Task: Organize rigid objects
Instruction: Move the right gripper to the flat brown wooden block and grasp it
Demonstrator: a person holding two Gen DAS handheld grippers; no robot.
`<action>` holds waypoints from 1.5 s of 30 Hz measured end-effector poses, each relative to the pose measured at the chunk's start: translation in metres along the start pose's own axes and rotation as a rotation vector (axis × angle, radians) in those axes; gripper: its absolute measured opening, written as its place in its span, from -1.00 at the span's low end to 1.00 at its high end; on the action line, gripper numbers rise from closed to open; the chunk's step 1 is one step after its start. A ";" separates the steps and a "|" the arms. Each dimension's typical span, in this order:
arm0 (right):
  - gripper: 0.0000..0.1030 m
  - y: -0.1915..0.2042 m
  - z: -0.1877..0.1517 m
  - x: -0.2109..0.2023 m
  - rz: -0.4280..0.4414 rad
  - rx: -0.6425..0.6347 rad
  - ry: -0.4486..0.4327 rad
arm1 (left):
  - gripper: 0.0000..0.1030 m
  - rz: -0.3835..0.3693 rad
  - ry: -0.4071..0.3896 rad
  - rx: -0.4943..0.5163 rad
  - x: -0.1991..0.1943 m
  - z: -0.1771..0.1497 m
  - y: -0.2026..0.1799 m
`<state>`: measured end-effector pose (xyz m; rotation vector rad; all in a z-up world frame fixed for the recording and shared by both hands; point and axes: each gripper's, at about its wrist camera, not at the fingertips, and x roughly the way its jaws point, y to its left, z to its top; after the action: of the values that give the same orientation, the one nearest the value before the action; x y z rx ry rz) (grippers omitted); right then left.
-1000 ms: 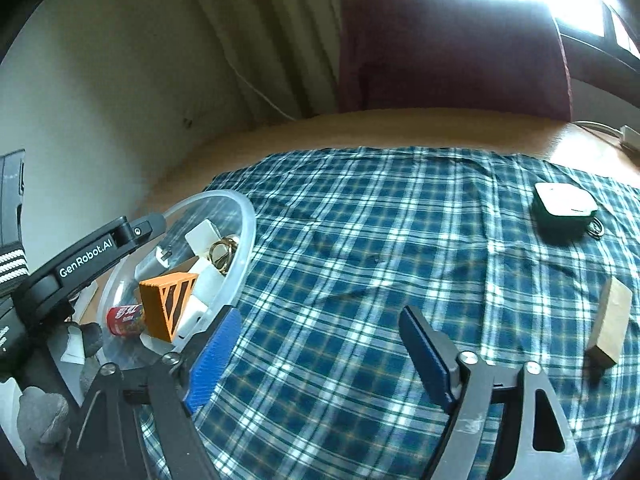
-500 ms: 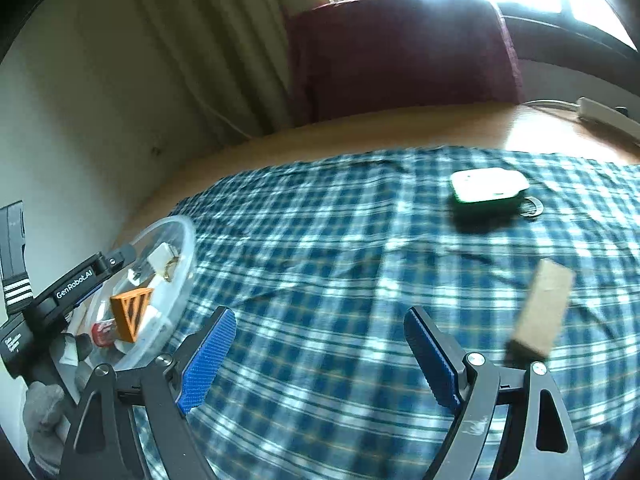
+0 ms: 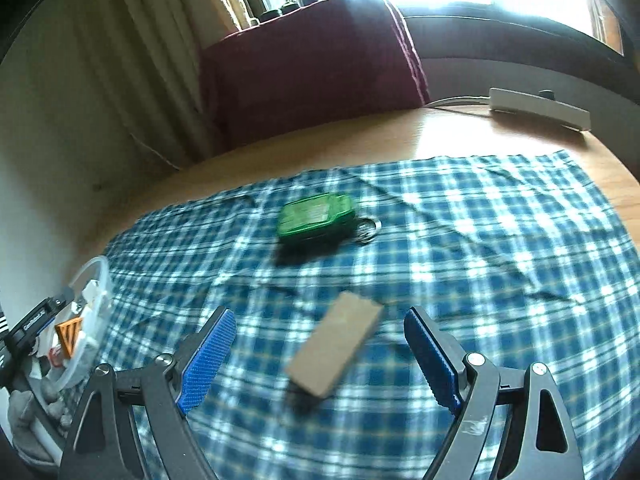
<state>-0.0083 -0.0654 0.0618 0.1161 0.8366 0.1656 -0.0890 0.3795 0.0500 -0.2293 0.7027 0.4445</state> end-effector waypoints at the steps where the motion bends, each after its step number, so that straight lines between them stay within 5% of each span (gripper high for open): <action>1: 0.73 -0.002 0.001 -0.001 -0.002 -0.009 -0.002 | 0.70 0.001 0.000 0.006 0.000 0.000 -0.001; 20: 0.73 -0.008 0.019 0.029 0.103 -0.156 0.073 | 0.70 -0.013 0.016 0.052 -0.004 -0.008 -0.014; 33: 0.74 -0.012 -0.004 0.020 0.247 -0.327 0.164 | 0.70 -0.022 0.030 0.084 -0.008 -0.013 -0.022; 40: 0.73 -0.014 -0.014 0.012 0.120 -0.360 0.145 | 0.70 -0.031 0.032 0.104 -0.012 -0.014 -0.030; 45: 0.50 -0.011 -0.013 0.017 0.053 -0.364 0.128 | 0.70 -0.048 0.023 0.132 -0.021 -0.014 -0.045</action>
<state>-0.0059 -0.0729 0.0393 -0.2160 0.9178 0.3750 -0.0902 0.3282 0.0557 -0.1271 0.7449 0.3489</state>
